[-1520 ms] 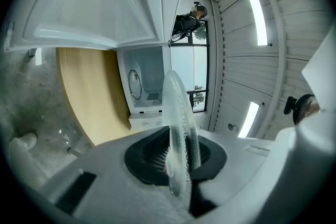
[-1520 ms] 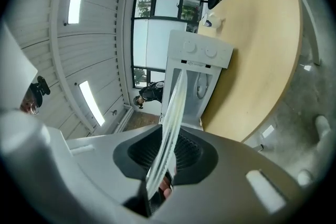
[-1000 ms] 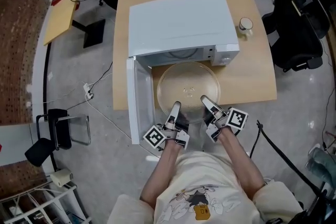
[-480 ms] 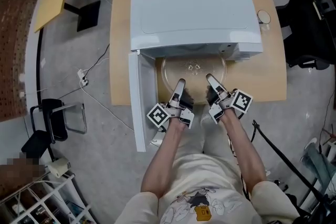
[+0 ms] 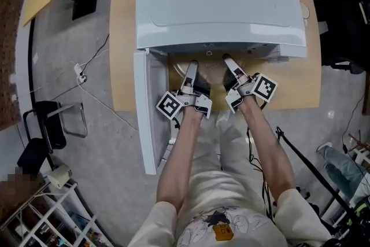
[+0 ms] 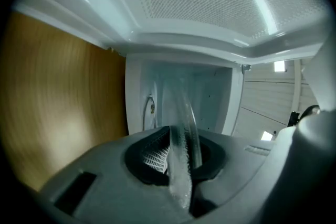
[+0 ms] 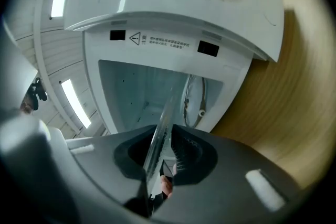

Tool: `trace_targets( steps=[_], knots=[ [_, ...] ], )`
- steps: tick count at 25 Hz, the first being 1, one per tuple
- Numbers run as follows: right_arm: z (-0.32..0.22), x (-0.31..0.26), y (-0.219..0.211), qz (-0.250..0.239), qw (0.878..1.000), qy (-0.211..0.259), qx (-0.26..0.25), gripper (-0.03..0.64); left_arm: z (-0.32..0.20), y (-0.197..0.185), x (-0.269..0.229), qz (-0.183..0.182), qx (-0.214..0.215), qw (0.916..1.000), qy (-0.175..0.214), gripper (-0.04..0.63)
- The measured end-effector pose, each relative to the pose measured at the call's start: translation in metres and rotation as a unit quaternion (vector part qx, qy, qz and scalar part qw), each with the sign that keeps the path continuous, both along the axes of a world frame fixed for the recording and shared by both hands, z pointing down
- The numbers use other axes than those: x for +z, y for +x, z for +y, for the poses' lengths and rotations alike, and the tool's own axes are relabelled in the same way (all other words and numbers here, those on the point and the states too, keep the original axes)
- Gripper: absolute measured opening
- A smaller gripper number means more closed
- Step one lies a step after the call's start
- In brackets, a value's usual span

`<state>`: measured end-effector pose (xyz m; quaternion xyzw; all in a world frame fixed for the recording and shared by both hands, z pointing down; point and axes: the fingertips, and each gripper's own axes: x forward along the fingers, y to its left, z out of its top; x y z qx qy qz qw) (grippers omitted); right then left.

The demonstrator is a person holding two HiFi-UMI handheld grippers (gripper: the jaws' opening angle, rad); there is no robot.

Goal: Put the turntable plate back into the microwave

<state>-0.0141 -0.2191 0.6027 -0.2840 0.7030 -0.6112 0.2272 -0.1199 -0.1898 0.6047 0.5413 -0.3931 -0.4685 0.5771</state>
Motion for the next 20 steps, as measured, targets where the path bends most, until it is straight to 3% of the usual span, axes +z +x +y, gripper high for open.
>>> trace_targets(
  steps=[14, 18, 20],
  knots=[
    [-0.061, 0.03, -0.009, -0.011, 0.998, -0.04, 0.045, 0.052, -0.06, -0.008, 0.03, 0.012, -0.001, 0.9995, -0.031, 0.038],
    [-0.065, 0.036, -0.008, 0.021, 0.996, -0.069, 0.049, 0.057, -0.067, -0.009, 0.031, 0.005, -0.001, 0.9994, -0.033, 0.037],
    [-0.061, 0.039, -0.006, 0.028, 0.994, -0.091, 0.056, 0.094, -0.068, -0.01, 0.031, 0.0, 0.0, 0.9994, -0.035, 0.035]
  ],
)
